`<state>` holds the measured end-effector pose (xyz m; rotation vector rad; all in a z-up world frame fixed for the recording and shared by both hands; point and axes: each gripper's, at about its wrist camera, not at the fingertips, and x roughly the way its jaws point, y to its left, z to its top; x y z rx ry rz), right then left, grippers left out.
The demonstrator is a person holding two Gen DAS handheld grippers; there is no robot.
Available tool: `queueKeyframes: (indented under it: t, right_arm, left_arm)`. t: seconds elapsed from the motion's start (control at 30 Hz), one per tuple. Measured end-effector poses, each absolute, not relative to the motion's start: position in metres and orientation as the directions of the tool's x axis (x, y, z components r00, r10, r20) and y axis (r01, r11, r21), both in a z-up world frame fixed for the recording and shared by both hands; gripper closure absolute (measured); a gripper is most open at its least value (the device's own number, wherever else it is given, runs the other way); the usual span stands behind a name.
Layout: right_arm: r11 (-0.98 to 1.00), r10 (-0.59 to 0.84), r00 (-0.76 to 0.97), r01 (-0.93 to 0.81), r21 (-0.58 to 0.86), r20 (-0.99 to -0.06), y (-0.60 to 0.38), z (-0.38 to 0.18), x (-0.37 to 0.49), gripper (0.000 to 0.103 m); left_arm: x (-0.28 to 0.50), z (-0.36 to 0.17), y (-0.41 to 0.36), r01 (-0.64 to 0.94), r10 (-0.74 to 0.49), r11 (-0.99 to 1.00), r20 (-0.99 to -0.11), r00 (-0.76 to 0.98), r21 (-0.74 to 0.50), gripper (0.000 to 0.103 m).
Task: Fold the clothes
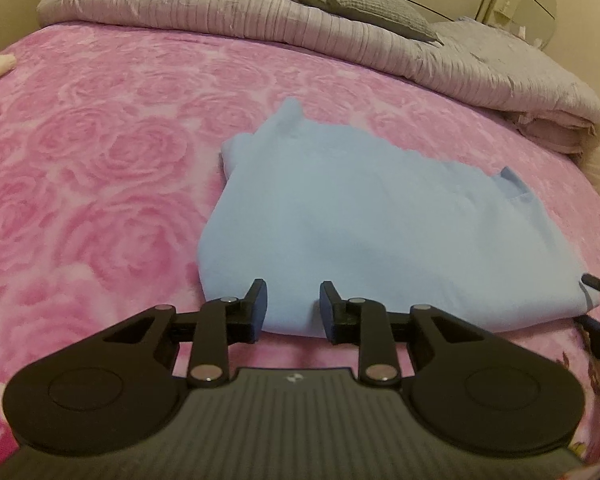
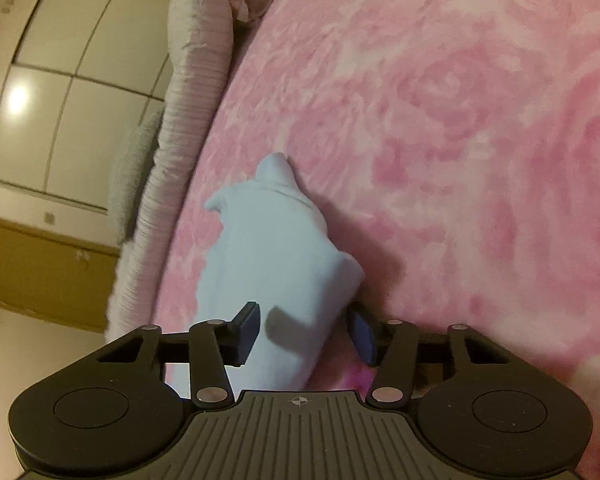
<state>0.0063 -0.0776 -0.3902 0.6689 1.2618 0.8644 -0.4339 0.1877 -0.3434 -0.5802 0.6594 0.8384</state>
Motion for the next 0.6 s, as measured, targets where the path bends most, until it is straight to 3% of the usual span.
queueKeyframes:
  t: [0.03,0.07,0.1,0.17,0.23,0.3,0.37,0.5,0.6]
  right_arm:
    - [0.536,0.844,0.079,-0.194,0.822,-0.531,-0.075,-0.390,0.006,0.054]
    - [0.542,0.839,0.080,-0.206,0.815,-0.538,-0.073,-0.390,0.006,0.073]
    - [0.555,0.830,0.082,-0.237,0.798,-0.552,-0.069,-0.389,0.006,0.081]
    - [0.585,0.804,0.107,-0.321,0.745,-0.585,-0.060,-0.383,0.000,0.091]
    - [0.611,0.763,0.176,-0.509,0.606,-0.622,-0.045,-0.363,-0.018,0.092]
    - [0.573,0.729,0.313,-0.765,0.293,-0.609,-0.019,-0.332,-0.062,0.093]
    - [0.464,0.753,0.394,-0.886,0.001,-0.527,0.001,-0.312,-0.113,0.093]
    - [0.182,0.854,0.315,-0.926,-0.330,-0.414,0.026,-0.309,-0.204,0.093]
    - [-0.023,0.862,0.203,-0.899,-0.437,-0.464,0.033,-0.335,-0.254,0.093]
  left_arm:
    - [-0.434,-0.344,0.188,-0.813,0.474,0.544,-0.725,0.500,-0.206,0.079]
    - [-0.433,-0.345,0.189,-0.811,0.470,0.547,-0.726,0.503,-0.208,0.079]
    - [-0.434,-0.345,0.190,-0.809,0.466,0.547,-0.725,0.507,-0.215,0.079]
    - [-0.436,-0.345,0.192,-0.805,0.456,0.545,-0.724,0.517,-0.232,0.079]
    - [-0.438,-0.346,0.194,-0.801,0.445,0.543,-0.722,0.530,-0.253,0.079]
    - [-0.442,-0.345,0.197,-0.794,0.431,0.539,-0.718,0.546,-0.281,0.079]
    - [-0.447,-0.345,0.200,-0.789,0.417,0.530,-0.714,0.563,-0.312,0.079]
    - [-0.455,-0.346,0.203,-0.778,0.396,0.504,-0.701,0.593,-0.374,0.079]
    - [-0.461,-0.347,0.204,-0.773,0.385,0.482,-0.693,0.610,-0.413,0.079]
